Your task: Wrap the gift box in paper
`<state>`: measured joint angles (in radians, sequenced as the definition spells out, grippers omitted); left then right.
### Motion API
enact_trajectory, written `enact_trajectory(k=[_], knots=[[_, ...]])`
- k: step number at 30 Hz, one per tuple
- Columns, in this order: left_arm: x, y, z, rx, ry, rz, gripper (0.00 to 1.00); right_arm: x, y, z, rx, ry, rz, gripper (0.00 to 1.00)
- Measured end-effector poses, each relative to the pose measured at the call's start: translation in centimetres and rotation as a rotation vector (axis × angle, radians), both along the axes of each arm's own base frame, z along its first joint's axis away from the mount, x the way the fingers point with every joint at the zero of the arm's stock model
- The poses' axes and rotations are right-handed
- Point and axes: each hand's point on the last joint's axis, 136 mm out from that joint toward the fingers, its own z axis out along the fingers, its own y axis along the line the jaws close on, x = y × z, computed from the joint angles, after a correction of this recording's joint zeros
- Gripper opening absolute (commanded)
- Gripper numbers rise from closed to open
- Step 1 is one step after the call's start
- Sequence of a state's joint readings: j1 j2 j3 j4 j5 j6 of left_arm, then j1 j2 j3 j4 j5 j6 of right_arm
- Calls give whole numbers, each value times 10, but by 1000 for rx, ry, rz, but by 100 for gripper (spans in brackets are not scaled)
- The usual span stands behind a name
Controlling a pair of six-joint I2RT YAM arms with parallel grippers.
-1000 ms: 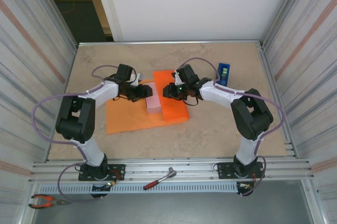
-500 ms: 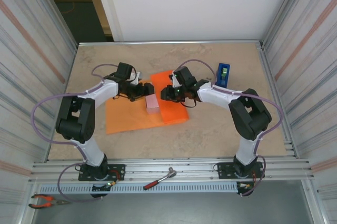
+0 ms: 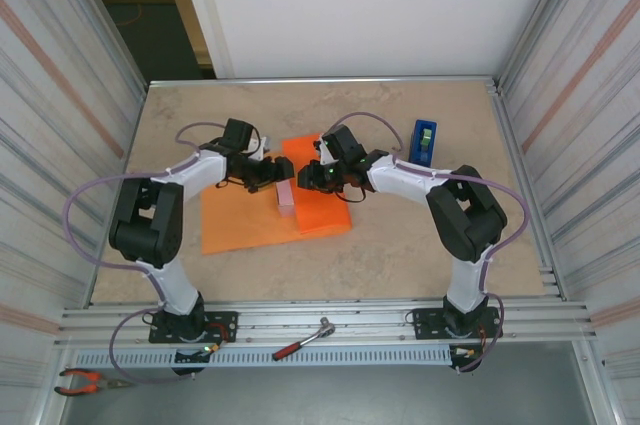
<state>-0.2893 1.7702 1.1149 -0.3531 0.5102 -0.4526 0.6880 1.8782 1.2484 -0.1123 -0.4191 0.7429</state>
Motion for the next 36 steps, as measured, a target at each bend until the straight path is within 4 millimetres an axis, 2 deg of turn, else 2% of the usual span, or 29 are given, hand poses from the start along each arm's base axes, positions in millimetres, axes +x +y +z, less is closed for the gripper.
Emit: enact_trajectory(k=[3, 10, 12, 23, 25, 30, 36], knots=[[2, -1, -5, 3, 13, -1, 76, 0, 1, 0, 7, 3, -4, 29], [7, -3, -1, -3, -10, -6, 55, 0, 4, 2, 20, 7, 4, 29], [8, -2, -1, -5, -11, -5, 52, 0, 3, 2, 21, 13, 4, 29], [11, -1, 1, -15, -21, -5, 40, 16, -23, 6, 9, 19, -51, 29], [12, -2, 2, -15, -28, -6, 41, 13, -23, 3, 2, 25, -45, 29], [12, 1, 3, -18, -29, -6, 55, 4, -17, -1, -13, 32, -25, 28], [11, 16, 6, -2, -16, 19, 69, 2, -15, -3, -18, 20, -25, 27]])
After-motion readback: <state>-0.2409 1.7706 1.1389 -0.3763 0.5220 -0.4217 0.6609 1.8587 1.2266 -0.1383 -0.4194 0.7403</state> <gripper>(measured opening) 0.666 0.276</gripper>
